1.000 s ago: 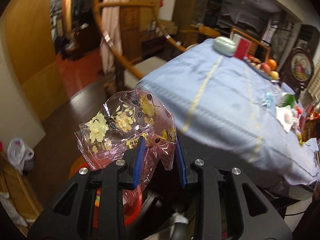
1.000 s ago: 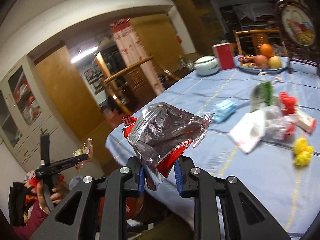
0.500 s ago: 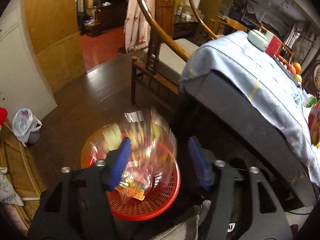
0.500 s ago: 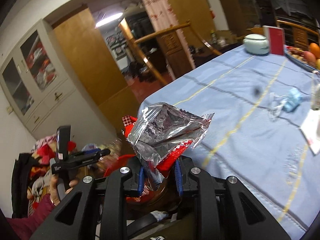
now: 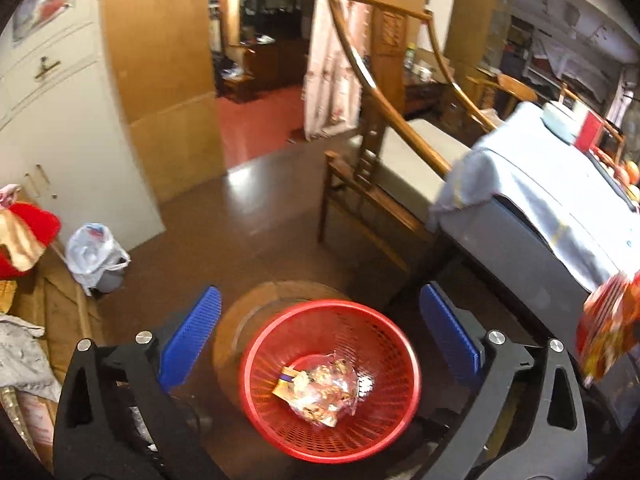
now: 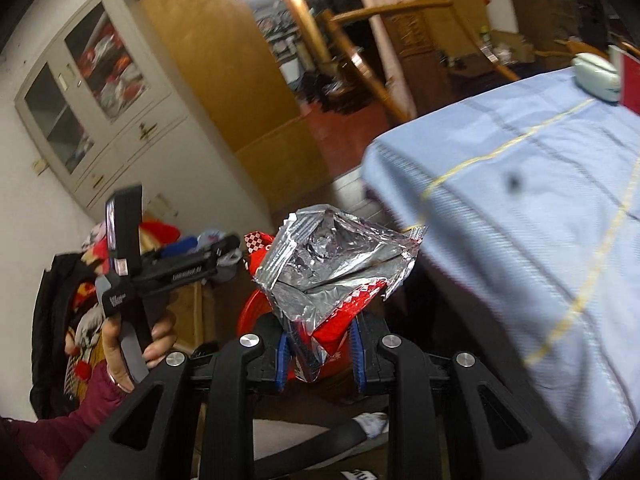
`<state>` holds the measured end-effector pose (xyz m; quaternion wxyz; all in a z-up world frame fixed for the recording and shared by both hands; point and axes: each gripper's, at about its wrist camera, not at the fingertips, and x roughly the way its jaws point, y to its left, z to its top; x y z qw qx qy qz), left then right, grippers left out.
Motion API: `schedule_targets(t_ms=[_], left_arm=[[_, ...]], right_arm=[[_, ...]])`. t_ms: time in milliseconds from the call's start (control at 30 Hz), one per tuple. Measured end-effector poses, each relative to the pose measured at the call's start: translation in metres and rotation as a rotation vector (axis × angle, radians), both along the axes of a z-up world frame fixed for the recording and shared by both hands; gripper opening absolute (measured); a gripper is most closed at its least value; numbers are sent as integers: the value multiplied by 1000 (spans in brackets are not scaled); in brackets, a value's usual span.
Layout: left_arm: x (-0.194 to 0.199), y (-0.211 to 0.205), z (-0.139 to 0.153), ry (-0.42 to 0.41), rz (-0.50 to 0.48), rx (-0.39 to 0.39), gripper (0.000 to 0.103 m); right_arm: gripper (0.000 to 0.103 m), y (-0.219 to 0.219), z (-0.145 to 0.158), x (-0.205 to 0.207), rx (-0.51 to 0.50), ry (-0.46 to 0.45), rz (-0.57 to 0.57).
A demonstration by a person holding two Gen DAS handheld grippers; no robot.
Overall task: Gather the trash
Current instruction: 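Carry both bags to the red wastebasket and open both tools over it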
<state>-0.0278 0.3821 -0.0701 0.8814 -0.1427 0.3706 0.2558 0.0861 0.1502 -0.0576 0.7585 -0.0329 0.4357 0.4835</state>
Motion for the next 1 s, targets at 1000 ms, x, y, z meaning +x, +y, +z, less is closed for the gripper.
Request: schedule_targets(t_ms=[1000], left_arm=[[3, 29, -22, -32, 41, -34, 96]], right_arm=[[33, 71, -54, 3, -142, -14, 99]])
